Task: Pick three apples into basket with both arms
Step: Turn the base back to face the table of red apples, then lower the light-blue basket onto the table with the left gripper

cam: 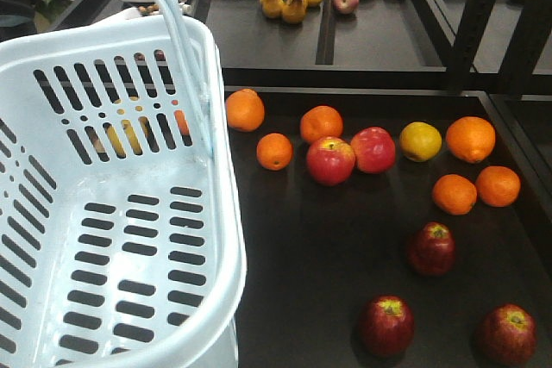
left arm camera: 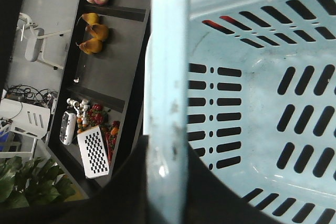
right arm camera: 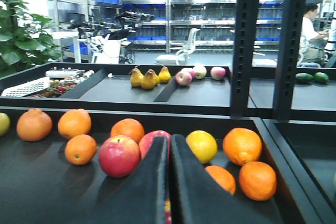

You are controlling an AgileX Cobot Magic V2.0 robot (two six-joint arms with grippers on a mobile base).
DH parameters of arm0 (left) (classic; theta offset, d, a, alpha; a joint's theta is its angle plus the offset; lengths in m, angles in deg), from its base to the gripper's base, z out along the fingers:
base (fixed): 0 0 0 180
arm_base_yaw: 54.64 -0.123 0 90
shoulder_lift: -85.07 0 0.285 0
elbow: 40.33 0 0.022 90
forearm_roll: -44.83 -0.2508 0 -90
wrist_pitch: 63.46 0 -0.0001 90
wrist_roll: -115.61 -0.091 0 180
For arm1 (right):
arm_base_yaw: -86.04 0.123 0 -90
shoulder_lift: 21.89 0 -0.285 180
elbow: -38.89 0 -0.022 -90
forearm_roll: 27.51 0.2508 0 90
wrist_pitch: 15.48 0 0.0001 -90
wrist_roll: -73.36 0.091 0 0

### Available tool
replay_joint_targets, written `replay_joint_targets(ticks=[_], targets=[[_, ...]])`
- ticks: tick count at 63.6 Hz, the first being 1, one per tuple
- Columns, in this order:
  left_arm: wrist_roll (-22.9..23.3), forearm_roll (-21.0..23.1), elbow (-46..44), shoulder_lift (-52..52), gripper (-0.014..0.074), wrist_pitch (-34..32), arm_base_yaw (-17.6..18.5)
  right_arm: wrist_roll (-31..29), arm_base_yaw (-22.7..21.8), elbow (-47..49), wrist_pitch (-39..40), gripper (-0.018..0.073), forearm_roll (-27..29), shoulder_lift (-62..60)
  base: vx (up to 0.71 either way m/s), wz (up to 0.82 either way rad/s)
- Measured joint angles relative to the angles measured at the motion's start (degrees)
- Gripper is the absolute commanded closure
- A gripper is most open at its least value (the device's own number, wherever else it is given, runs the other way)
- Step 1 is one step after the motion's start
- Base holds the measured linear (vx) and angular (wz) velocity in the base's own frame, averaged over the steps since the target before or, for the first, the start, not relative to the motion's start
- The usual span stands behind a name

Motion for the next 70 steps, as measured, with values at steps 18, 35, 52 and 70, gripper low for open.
replay_joint_targets(ticks=[18,35,52,70], targets=[[0.0,0.0,0.0,0.1,0.0603,0.0,0.0,0.0,0.0,0.0,0.0,0.0568,0.0,0.0,0.03,-0.08],[0.0,0.0,0.0,0.1,0.0603,0.0,0.0,0.0,0.0,0.0,0.0,0.0568,0.0,0.0,0.00,0.00],[0.0,0.0,0.0,0.1,0.0603,0.0,0.0,0.0,0.0,0.0,0.0,0.0568,0.0,0.0,0.00,0.00],[0.0,0.0,0.0,0.1,0.0603,0.0,0.0,0.0,0.0,0.0,0.0,0.0568,0.0,0.0,0.00,0.00]])
